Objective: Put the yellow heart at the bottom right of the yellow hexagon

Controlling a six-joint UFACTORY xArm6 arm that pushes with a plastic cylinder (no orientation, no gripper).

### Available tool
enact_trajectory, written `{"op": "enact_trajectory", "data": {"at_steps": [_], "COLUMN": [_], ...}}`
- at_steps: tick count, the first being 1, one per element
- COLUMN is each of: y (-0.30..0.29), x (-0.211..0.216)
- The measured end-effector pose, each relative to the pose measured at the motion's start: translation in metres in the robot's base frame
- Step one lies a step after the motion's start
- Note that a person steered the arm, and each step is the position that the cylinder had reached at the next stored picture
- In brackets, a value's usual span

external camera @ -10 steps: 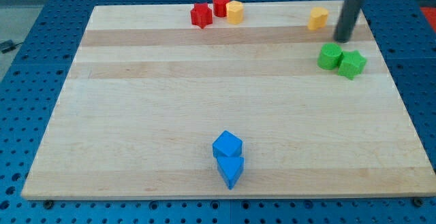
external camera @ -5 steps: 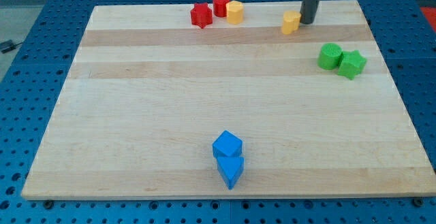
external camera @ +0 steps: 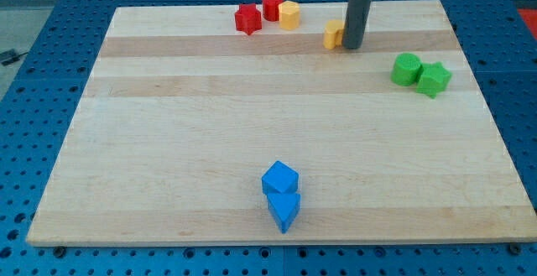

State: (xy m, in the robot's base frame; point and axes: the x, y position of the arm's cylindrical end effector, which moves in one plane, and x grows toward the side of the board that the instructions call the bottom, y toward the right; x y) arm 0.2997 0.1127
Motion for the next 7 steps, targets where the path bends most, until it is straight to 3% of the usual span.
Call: {"op": "enact_trajectory", "data": {"at_steps": [4,7], "y": [-0.054,0.022], "x": [-0.010,-0.016]}}
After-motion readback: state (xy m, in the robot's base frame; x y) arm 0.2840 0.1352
